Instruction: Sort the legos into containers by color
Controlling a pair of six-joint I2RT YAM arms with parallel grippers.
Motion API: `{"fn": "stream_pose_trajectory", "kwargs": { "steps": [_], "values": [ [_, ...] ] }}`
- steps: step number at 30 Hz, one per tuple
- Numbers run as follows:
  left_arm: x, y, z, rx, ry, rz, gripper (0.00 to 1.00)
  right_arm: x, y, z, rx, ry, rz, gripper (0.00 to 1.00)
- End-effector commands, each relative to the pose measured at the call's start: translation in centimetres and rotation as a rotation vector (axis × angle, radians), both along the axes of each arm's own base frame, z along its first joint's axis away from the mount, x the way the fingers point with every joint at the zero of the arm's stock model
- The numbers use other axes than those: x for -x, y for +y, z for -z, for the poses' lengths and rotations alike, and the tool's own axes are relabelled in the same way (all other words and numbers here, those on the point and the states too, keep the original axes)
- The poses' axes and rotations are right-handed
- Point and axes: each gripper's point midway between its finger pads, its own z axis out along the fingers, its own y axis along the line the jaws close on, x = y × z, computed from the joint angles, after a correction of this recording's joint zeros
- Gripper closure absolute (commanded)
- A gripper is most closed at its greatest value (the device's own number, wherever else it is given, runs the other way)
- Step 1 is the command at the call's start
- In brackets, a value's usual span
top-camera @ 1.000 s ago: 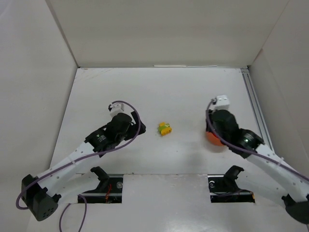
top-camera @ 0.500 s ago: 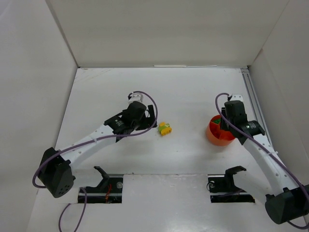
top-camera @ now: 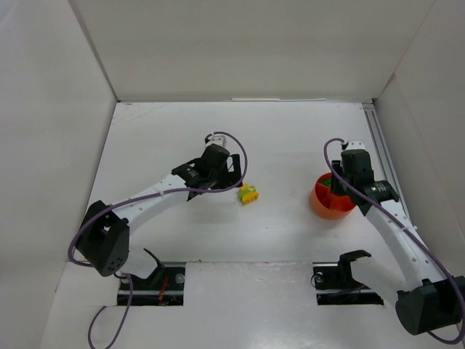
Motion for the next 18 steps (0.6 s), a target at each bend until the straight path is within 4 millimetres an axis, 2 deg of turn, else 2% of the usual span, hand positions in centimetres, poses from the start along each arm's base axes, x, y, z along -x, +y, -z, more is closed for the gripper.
{"fn": "stream_pose_trajectory", "kwargs": {
  "steps": [1,3,7,8,11,13,14,15,17,18],
  "values": [
    [-1.3,-1.0,-2.2,0.040,-0.057,0.018,0.01,-1.4,0.7,-0.6,-0.019,-0.053,-0.042,0.51],
    [-1.2,-1.1,-2.2,0.045,-0.053,0.025,0.01,-1.4,0.7,-0.4,-0.018,-0.044,-0.042,0.51],
    [-0.8,-1.3,-1.8,0.070,-0.041,0.026,0.01,-1.0,0.3,0.1,-0.010,-0.017,-0.012,0.40],
    [-0.7,-1.5,-1.8,0.075,-0.037,0.033,0.01,-1.0,0.3,-0.1,-0.012,-0.027,-0.012,0.37],
    [-0.7,-1.4,-1.6,0.070,-0.041,0.039,0.01,-0.6,0.2,-0.9,-0.017,-0.056,-0.012,0.37],
    [-0.4,-2.3,-1.9,0.083,-0.055,0.123,0.01,-0.3,0.2,-2.1,-0.027,-0.104,-0.012,0.37],
    [0.0,-2.4,-1.3,0.077,-0.056,0.158,0.01,-0.2,0.1,-2.5,-0.022,-0.120,-0.020,0.37],
    [-0.4,-3.1,-2.0,0.096,-0.091,0.197,0.01,0.1,0.2,-3.4,-0.024,-0.154,-0.036,0.37],
    [0.7,-4.0,-1.2,0.088,-0.120,0.360,0.03,0.3,0.5,-4.1,-0.040,-0.183,-0.063,0.37],
    [0.3,-4.6,-1.6,0.097,-0.156,0.392,0.03,0.2,0.8,-4.7,-0.053,-0.208,-0.074,0.37]
  ]
}}
